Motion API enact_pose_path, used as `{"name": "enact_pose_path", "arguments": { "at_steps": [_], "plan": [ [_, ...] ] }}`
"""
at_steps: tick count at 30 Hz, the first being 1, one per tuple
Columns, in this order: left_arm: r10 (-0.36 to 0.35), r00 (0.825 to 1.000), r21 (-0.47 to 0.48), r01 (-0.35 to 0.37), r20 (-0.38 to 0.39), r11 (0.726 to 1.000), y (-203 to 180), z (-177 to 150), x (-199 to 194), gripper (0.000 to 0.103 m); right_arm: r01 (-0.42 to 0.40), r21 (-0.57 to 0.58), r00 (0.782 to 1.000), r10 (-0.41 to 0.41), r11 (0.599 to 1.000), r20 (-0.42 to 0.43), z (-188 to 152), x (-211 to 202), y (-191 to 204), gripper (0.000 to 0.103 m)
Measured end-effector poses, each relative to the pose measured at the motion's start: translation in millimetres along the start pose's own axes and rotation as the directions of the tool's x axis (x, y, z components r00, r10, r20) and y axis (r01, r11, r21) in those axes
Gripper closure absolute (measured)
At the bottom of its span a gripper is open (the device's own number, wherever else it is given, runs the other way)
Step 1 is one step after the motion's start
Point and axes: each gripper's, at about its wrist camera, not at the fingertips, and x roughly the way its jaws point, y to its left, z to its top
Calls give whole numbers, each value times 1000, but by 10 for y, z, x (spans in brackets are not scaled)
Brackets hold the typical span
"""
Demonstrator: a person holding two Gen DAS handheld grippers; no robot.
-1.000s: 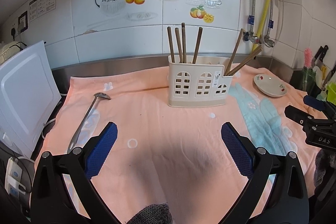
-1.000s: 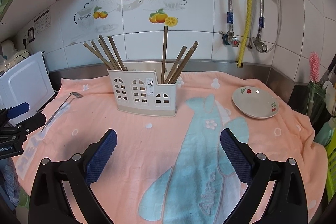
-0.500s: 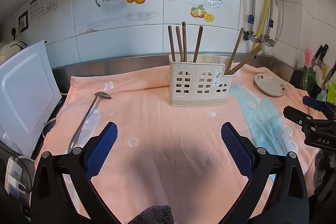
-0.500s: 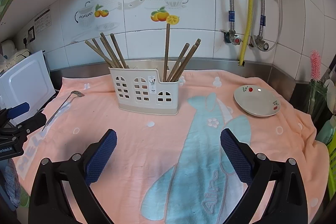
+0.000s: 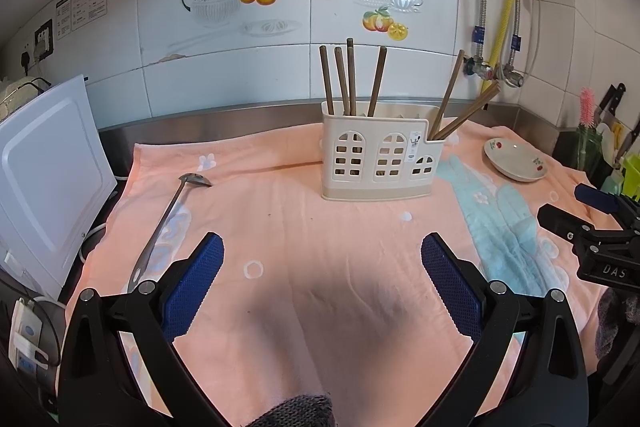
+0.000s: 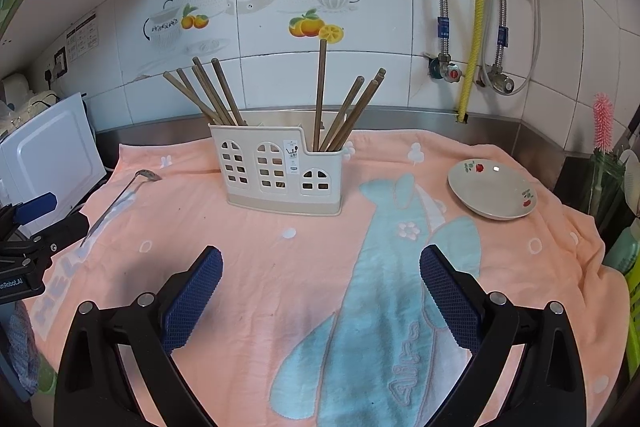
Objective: Organize utensils
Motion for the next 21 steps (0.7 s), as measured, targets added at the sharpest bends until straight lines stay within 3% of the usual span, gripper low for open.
{"name": "enact_pose_path", "arguments": {
  "at_steps": [21],
  "plan": [
    [-2, 1000, -7, 2, -1, 1000, 38, -20, 30, 5, -3, -5, 1000, 2, 1000, -6, -21, 43, 36, 7]
  ]
}}
